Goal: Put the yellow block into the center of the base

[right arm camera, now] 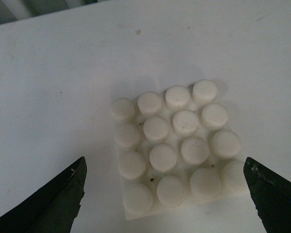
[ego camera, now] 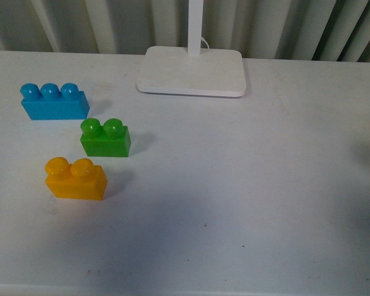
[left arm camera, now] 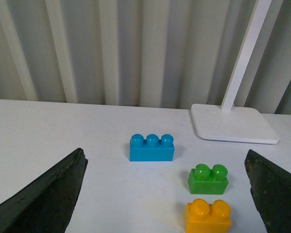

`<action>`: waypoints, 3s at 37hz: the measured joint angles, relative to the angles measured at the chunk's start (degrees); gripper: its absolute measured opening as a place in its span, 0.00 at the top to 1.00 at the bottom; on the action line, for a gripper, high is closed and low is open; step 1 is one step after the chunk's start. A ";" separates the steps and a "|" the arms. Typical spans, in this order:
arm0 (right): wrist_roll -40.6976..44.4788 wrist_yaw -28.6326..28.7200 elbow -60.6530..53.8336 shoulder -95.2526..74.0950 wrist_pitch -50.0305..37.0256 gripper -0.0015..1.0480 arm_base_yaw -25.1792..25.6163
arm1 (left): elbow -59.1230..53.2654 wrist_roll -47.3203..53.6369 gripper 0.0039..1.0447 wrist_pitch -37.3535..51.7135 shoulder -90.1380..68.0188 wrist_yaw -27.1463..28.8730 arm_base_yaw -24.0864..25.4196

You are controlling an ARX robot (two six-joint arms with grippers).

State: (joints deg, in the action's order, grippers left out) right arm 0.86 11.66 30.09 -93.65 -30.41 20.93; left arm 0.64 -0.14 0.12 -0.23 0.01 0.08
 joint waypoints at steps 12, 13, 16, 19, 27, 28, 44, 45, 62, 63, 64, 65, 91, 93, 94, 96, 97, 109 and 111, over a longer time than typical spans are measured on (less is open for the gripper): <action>1.27 -3.96 8.81 -10.45 6.71 0.09 -0.07 | 0.00 0.00 0.06 0.00 0.00 0.00 0.00; 1.29 -4.11 9.07 -10.84 6.97 0.09 -0.07 | 0.00 0.00 0.06 0.00 0.00 -0.02 0.00; 1.29 -4.68 10.05 -12.22 7.87 0.09 -0.24 | 0.00 0.00 0.06 0.00 0.00 -0.02 0.00; 1.40 -5.62 11.06 -13.53 8.35 0.09 -0.46 | 0.00 0.00 0.06 0.00 0.00 -0.02 0.00; 1.49 -7.15 12.17 -15.54 8.79 0.09 -1.57 | 0.00 0.00 0.06 0.00 0.00 -0.02 0.00; 1.62 -7.52 12.20 -15.82 8.79 0.09 -1.81 | 0.00 0.00 0.06 0.00 0.00 0.00 0.00; 1.88 -9.70 14.73 -18.88 8.87 0.09 -5.14 | 0.00 0.00 0.06 0.00 0.00 0.00 0.00; 1.92 -9.90 14.73 -18.95 8.90 0.09 -5.53 | 0.00 0.00 0.06 0.00 0.00 0.00 0.00; -1.75 -14.56 13.51 -20.09 6.86 0.09 -14.32 | 0.00 -0.02 0.06 0.00 0.00 -0.02 0.00; -2.45 -15.12 13.42 -20.15 6.75 0.09 -15.45 | 0.00 -0.02 0.06 0.00 0.00 0.00 0.00; -3.15 -15.65 13.33 -20.22 6.64 0.09 -16.66 | 0.00 0.00 0.06 0.00 0.00 0.00 0.00; -4.17 -16.28 13.33 -20.33 6.56 0.09 -18.43 | 0.00 0.00 0.06 0.00 0.00 -0.02 0.00; -26.69 -23.58 22.01 -26.18 11.50 0.09 -48.61 | 0.00 0.00 0.06 0.00 0.00 -0.02 0.00; -27.34 -23.63 22.62 -26.32 12.22 0.09 -50.45 | 0.00 0.00 0.06 0.00 0.00 -0.02 0.00; -27.74 -23.67 23.02 -26.38 12.74 0.09 -51.41 | 0.00 0.00 0.06 0.00 0.00 0.00 0.00; -28.37 -23.98 24.06 -26.69 13.99 0.09 -53.05 | 0.00 0.00 0.06 0.00 0.00 0.00 0.00; -28.68 -24.17 24.68 -26.86 14.64 0.09 -53.72 | 0.00 0.00 0.06 0.00 0.00 0.00 0.00; -31.89 -25.70 30.25 -29.40 18.56 0.09 -59.04 | 0.00 0.00 0.06 0.00 0.00 -0.02 0.00; -32.15 -25.81 30.82 -29.68 18.91 0.09 -59.36 | 0.00 0.00 0.06 0.00 0.00 0.00 0.00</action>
State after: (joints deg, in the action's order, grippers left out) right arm -31.29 -14.15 60.90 -123.33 -11.51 -38.44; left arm 0.64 -0.14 0.12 -0.23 0.01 0.08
